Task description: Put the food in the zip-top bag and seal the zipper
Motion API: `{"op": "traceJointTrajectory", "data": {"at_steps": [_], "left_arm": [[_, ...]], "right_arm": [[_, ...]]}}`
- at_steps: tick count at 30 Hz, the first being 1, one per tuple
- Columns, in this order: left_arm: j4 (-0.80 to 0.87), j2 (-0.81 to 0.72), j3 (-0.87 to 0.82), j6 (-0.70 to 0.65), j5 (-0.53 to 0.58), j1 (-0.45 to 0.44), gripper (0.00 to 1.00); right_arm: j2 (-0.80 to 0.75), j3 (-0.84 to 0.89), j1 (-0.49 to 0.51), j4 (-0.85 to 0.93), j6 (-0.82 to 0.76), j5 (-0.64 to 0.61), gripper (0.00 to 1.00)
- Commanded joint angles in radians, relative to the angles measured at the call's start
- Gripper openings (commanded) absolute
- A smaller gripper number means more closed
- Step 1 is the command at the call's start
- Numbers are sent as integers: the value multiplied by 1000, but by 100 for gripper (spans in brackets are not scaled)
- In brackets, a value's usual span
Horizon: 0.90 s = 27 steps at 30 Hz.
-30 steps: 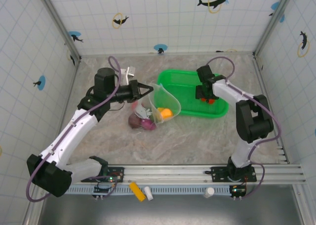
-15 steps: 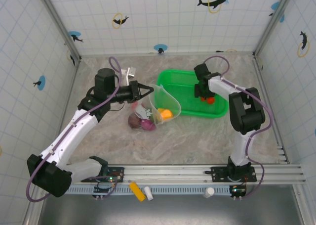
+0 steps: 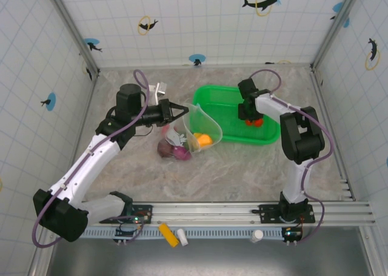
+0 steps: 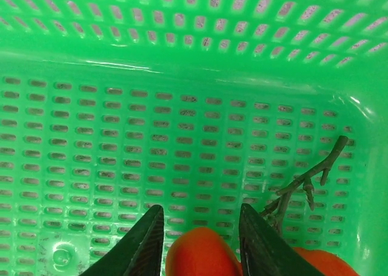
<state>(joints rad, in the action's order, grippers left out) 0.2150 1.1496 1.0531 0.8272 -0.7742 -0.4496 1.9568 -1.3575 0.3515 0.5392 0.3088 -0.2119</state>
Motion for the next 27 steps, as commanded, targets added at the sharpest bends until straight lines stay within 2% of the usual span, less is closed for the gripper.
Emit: {"op": "traceJointTrajectory", "data": {"at_steps": [1,10,11,13,15,27], "left_arm": [[-27,-8,18,-4,-5,6,0],[-29,-5,13,7,8,6,0],[-28,-5,12,7,9,6,0],[-26,-6,10,7,12,7,0],[-26,-8,7,7,14,7,0],[-18,-1,-5,-3,24,6,0]], "right_arm": [[-63,29,-4,-15,1,-6,32],[-141,71,-13,-8,-14,-17,28],[-145,74,-15,-8,-13,-19,31],[-138,68,-23,9,-10,-49,49],[-126,66,-34,23,-4,-81,56],[-139,158,-85,-33,31,-32,46]]}}
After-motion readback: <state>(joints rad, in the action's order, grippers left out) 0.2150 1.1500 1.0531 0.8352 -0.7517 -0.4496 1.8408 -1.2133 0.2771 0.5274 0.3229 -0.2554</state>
